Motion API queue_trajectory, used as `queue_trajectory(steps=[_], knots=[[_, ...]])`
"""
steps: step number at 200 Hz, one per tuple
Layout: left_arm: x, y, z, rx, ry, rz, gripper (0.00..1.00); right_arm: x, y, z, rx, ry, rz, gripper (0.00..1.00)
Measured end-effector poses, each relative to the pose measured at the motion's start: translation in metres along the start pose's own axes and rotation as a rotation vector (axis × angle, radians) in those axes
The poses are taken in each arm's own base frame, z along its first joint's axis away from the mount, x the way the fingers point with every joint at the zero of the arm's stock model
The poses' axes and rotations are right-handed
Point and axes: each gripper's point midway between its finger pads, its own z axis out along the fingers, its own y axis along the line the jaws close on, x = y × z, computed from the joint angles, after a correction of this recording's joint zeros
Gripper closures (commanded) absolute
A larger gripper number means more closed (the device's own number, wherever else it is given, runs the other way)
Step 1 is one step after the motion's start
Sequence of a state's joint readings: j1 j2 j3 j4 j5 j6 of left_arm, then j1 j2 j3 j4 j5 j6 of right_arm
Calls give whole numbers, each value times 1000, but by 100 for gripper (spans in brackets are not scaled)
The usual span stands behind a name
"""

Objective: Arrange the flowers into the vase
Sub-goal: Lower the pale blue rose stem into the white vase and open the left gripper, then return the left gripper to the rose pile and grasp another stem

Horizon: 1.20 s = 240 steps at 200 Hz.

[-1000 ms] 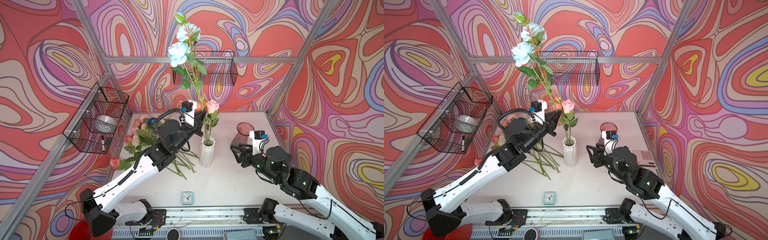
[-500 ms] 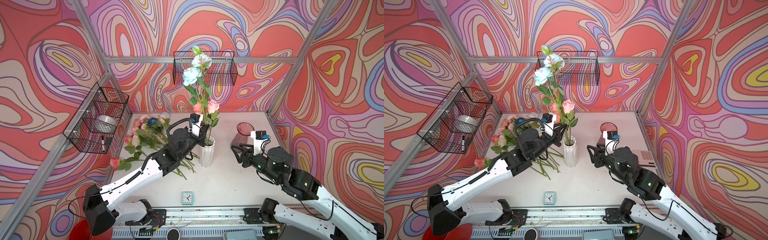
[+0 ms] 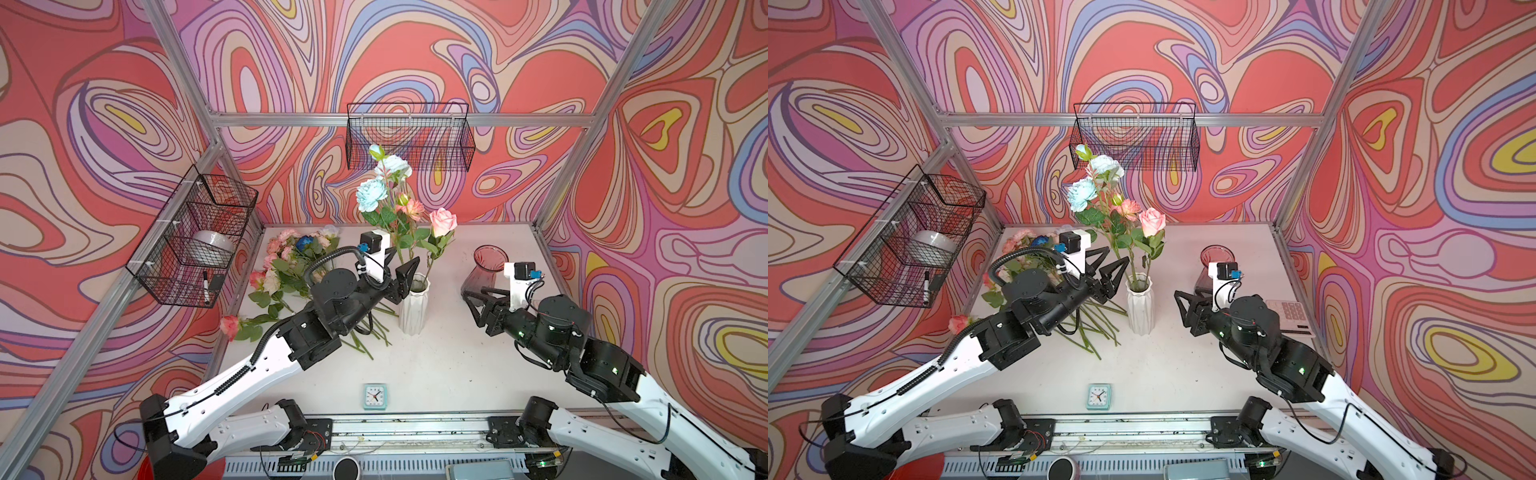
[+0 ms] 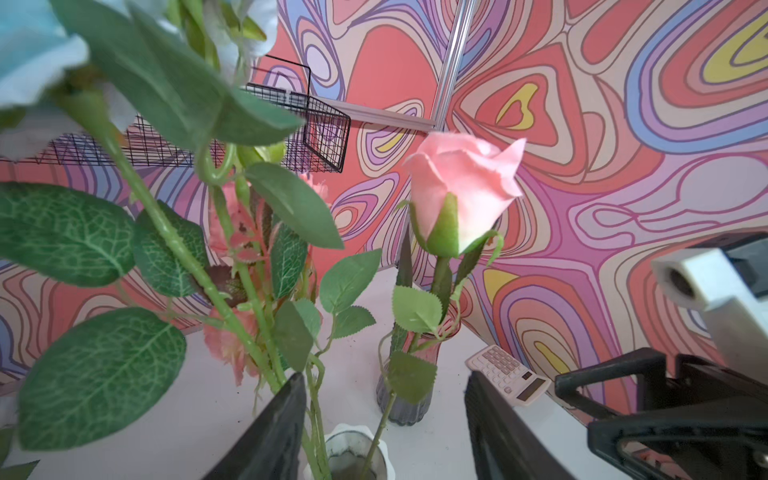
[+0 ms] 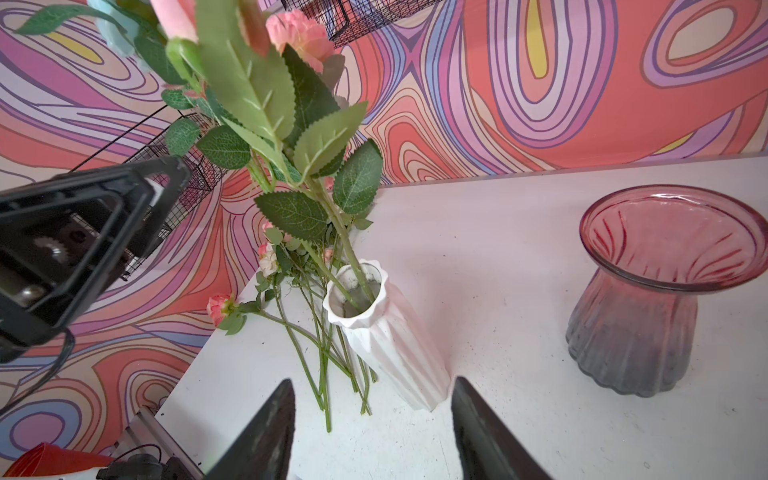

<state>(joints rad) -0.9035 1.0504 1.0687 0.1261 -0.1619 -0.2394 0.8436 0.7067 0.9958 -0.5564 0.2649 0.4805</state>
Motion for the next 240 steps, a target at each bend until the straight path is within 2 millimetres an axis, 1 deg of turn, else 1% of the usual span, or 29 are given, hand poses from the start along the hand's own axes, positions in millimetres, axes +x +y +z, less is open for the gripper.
queue_trajectory(steps=[18,24,31,39,57,72,96,121,130,136,139,140,145,152,153,155,159,163,164,167,171,173,175,180,181,193,204,223,240], knots=[[-12,2,-21,5,-34,-38,34,2,-1,1,2,4,3,37],[-13,3,-25,5,-38,-46,34,3,-1,1,2,6,3,37],[-16,6,-36,1,-48,-65,34,4,-2,1,4,10,3,36],[-16,8,-43,-2,-51,-78,34,5,-2,2,6,13,6,35],[-10,16,-58,-23,-42,-110,32,10,-4,4,12,24,7,32],[2,25,-69,-55,-20,-138,29,14,-6,5,18,36,9,31],[33,47,-83,-144,43,-177,19,25,-8,10,25,65,12,29],[71,75,-95,-268,123,-209,20,41,-11,19,31,117,8,30],[83,89,-99,-319,153,-231,23,46,-11,23,34,136,6,31],[91,104,-102,-372,164,-252,24,50,-11,26,36,150,5,31],[94,106,-102,-376,173,-258,25,51,-11,27,37,153,5,31],[96,113,-104,-400,175,-267,25,52,-11,27,38,156,5,31],[99,121,-105,-423,180,-287,27,54,-12,29,39,162,5,32],[109,140,-108,-481,191,-337,30,57,-12,30,40,170,5,32],[109,140,-108,-481,191,-337,30,57,-12,30,40,172,5,32],[112,150,-110,-509,193,-355,30,58,-12,30,40,173,4,32],[120,161,-112,-540,205,-386,31,58,-12,30,40,174,5,33],[124,167,-113,-558,209,-405,32,58,-12,30,40,175,7,33],[129,170,-113,-564,219,-418,32,58,-12,30,40,175,7,33],[132,175,-114,-577,222,-432,34,58,-12,30,39,175,8,33],[142,186,-116,-610,239,-464,36,58,-12,30,38,174,9,33],[142,186,-116,-610,239,-464,37,58,-12,30,38,173,9,33],[148,193,-118,-634,247,-484,39,58,-12,30,38,173,9,33],[159,200,-119,-652,273,-519,42,57,-12,29,37,172,12,34],[163,205,-120,-666,280,-531,44,58,-12,29,37,172,12,34],[184,219,-122,-707,330,-600,56,57,-12,29,36,171,15,34],[207,233,-125,-758,382,-678,61,57,-12,29,36,171,17,34],[238,250,-131,-836,443,-794,61,57,-12,28,35,169,21,34],[256,260,-139,-892,467,-867,62,55,-11,26,32,161,26,34]])
